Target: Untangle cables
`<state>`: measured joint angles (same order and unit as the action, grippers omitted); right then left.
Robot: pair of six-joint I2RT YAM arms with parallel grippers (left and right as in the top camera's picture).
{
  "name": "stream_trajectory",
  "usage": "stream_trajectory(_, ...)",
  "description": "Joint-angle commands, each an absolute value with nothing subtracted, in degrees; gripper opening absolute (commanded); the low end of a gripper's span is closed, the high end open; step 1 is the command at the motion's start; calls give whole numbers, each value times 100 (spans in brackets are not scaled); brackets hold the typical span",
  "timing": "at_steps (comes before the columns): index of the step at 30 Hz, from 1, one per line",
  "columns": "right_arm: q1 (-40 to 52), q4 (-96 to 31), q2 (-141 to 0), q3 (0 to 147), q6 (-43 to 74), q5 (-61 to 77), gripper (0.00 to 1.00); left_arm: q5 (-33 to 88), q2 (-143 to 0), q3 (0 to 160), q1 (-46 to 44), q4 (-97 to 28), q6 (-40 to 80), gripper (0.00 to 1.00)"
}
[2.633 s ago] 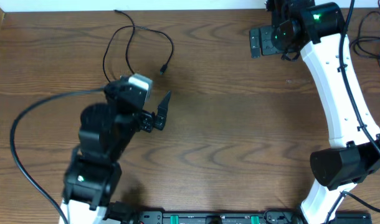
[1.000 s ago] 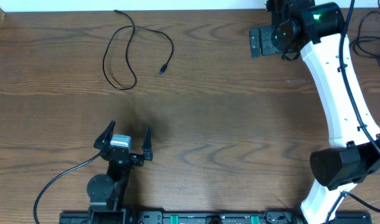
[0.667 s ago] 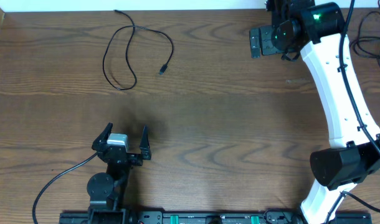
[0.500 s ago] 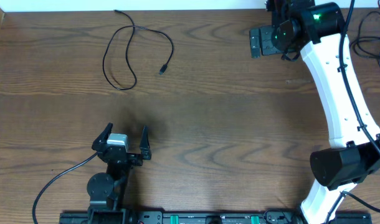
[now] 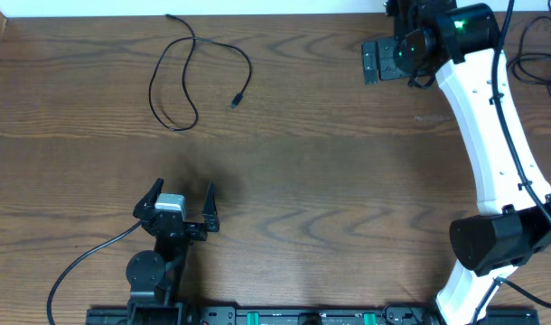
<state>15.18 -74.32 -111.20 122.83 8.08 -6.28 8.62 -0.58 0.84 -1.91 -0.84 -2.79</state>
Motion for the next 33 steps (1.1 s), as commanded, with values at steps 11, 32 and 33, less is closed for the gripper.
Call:
stream_trajectory(11,1546,-7439,-11135,12289,766,-696,99,895,-27,23,-163,-340,-226,98)
stream_trajectory(32,1520,-7441,-11128,12289,766,-757,99,895,-27,23,-163,-340,-226,98)
stream_trajectory(33,1520,-7459,-11120,12289,764,-757,99,895,-27,23,-163,-340,-226,98)
